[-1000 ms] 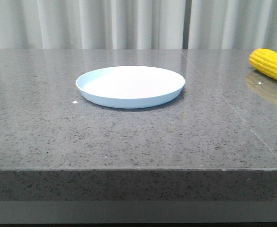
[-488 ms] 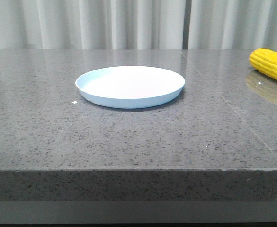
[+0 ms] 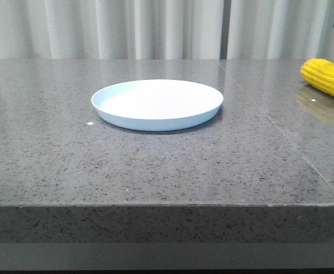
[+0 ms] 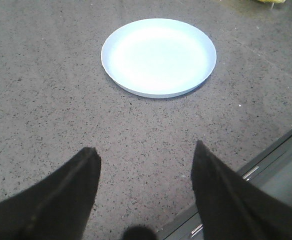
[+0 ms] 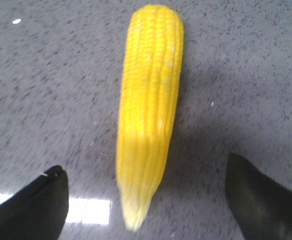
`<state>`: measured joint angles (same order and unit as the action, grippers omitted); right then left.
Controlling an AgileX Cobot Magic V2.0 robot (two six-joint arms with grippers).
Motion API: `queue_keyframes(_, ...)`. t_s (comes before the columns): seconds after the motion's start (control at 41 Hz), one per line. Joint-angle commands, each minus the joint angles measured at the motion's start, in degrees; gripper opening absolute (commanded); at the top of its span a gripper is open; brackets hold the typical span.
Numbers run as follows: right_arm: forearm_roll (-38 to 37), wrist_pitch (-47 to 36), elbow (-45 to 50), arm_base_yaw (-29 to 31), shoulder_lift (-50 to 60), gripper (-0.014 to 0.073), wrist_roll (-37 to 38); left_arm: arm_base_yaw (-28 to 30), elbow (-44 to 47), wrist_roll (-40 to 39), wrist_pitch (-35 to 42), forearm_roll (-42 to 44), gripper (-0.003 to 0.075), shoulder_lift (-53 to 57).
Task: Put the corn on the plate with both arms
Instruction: 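Lower the right gripper onto the yellow corn cob and grasp it, then lift the corn and carry it over the plate with the right gripper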
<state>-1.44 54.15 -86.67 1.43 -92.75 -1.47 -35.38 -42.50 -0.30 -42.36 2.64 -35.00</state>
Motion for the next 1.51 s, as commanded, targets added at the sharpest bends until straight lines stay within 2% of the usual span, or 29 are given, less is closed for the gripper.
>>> queue_keyframes(0.0,-0.9,-1.5,-4.9,1.2,-1.6,0.0655,0.3,-0.5,-1.4,-0.8,4.5,-0.3,0.0409,0.0)
queue_keyframes(0.463,2.0,-4.8,-10.2,1.3,-14.7,0.0650,0.3,-0.5,-1.4,-0.8,4.5,-0.3,0.0409,0.0)
queue_keyframes(0.537,2.7,-4.5,-10.2,1.3,-15.2,0.0584,-0.1,-0.5,-1.4,-0.8,4.5,-0.3,0.0409,0.0)
queue_keyframes(0.634,3.7,-4.4,-10.2,1.3,-15.3,0.0381,-0.7,-0.5,-1.4,-0.8,4.5,-0.3,0.0409,0.0)
queue_keyframes(0.707,4.2,-4.3,-10.2,1.3,-15.2,0.0270,-0.7,-0.5,-1.4,-0.8,4.5,-0.3,0.0409,0.0)
queue_keyframes(0.756,4.5,-4.1,-10.2,1.3,-15.0,0.0246,-0.7,-0.5,-1.4,-0.8,4.5,-0.3,0.0409,0.0)
queue_keyframes(0.976,6.4,-1.3,-10.2,0.3,-11.5,0.0248,-1.3,-0.5,-1.4,-0.8,4.5,-0.3,0.0409,0.0)
queue_keyframes(1.146,9.4,1.0,-10.2,-5.6,-6.6,0.0248,-3.8,-0.5,-1.4,-0.8,4.5,-0.3,0.0409,0.0)
queue_keyframes(1.39,10.2,6.2,-12.9,-19.5,-3.5,0.0252,-3.8,-0.5,-1.4,-0.8,4.5,-0.3,0.0409,0.0)
queue_keyframes(1.488,10.2,7.3,-16.1,-24.6,-4.8,0.0290,-3.1,-0.5,-1.4,-0.8,4.5,-0.3,0.0409,0.0)
